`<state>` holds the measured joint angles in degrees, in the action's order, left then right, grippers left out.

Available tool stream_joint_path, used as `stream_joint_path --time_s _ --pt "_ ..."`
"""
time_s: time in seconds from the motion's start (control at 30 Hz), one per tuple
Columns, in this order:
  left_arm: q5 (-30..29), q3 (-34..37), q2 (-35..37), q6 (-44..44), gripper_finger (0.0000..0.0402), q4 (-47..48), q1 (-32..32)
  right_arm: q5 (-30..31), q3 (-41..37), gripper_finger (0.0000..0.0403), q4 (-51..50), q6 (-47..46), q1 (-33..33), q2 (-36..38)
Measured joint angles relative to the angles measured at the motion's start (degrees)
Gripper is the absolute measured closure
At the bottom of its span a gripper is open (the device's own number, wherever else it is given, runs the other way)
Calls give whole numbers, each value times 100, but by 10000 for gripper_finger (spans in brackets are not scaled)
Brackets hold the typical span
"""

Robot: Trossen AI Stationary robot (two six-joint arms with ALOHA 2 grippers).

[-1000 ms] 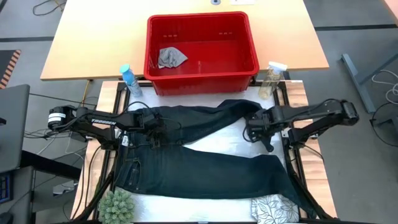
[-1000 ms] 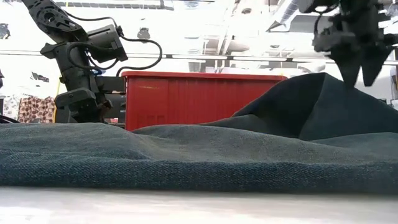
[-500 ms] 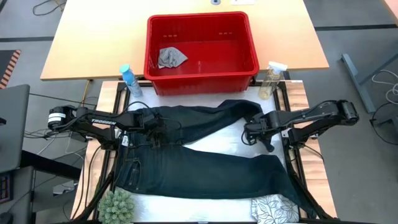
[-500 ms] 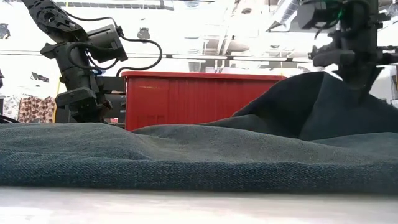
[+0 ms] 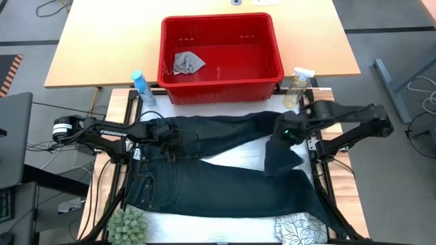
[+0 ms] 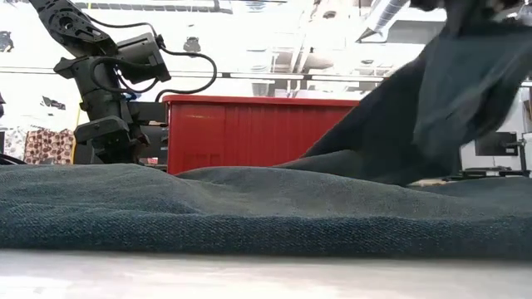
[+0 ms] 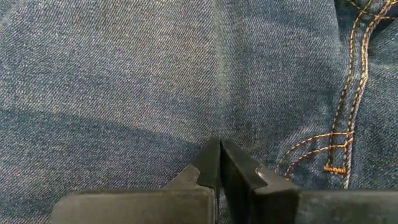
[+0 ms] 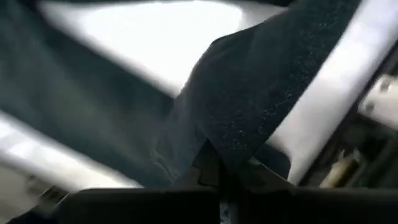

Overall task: Fold laundry
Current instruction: Fold the dark blue pants

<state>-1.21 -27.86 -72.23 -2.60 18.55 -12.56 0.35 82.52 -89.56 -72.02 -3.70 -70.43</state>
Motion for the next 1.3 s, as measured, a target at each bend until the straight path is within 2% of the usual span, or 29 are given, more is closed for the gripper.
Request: stream_joint_path --time_s 0.13,0.23,0.33,0.5,0.67,0.87,0.93,1.07,1.3 --pt "0 0 0 186 401 0 2 -656 669 377 -34 -168 189 78" --pt "0 0 0 275 401 0 2 -728 899 377 -31 -314 458 103" --pt "0 0 0 276 402 1 2 -933 822 377 -36 -489 733 91" --pt "0 0 0 276 402 0 2 -2196 413 377 -46 -159 1282 2" --pt "-2 0 0 276 401 -2 2 -2755 55 377 -44 402 1948 -17" --pt "-5 0 0 300 401 -5 2 -2710 -32 377 -45 1356 3021 5" --pt "-5 0 0 331 401 -5 2 -2440 -30 377 -46 1782 3346 9" --pt "-2 0 0 361 401 -2 2 -1708 -30 373 -46 2027 4051 4" --pt "52 0 0 361 402 2 2 -1516 -30 377 -51 2554 4929 -97"
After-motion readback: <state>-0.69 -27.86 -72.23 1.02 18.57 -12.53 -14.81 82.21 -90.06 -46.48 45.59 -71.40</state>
